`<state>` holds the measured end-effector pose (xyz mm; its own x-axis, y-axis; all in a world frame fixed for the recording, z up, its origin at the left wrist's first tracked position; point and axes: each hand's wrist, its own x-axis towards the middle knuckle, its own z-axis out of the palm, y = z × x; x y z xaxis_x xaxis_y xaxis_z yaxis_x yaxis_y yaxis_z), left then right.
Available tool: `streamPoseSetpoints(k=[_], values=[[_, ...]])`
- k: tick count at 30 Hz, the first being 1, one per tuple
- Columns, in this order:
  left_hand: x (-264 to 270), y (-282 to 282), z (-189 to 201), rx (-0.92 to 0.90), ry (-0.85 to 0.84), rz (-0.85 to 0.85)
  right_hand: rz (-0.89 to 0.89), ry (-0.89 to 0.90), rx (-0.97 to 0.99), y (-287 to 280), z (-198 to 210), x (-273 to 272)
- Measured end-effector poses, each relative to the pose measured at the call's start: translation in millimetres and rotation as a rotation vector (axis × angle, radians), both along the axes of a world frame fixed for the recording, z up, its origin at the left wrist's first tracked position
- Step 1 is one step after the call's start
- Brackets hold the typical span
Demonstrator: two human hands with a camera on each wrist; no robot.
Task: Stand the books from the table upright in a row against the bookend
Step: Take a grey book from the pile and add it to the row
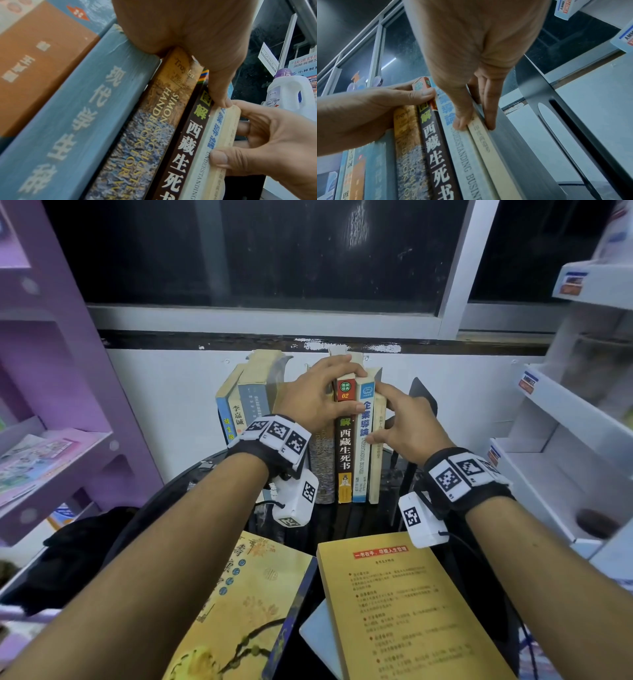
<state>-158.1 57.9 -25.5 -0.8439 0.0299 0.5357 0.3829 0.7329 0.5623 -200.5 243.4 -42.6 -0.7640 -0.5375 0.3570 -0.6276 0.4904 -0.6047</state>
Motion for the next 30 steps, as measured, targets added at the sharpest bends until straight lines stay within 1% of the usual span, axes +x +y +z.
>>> streamPoseSetpoints(k=[4, 11, 17, 23, 30], values=[[0, 1, 0, 0.01, 0.01, 0.004, -0.012, 0.029, -0.04, 1, -6, -4], [0, 1, 1, -0.007, 0.016, 0.011, -0.029, 0.022, -0.117, 1, -11, -6], [1, 1, -1, -0.002, 0.016, 0.01, -0.015, 0.034, -0.101, 3, -12, -4], [3, 3, -1, 0.01, 0.028, 0.011, -0.005, 0.04, -0.027, 4, -6, -5], [5, 4, 0, -0.032, 0.032, 0.04, -0.003, 0.042, -0.032, 5, -8, -5]])
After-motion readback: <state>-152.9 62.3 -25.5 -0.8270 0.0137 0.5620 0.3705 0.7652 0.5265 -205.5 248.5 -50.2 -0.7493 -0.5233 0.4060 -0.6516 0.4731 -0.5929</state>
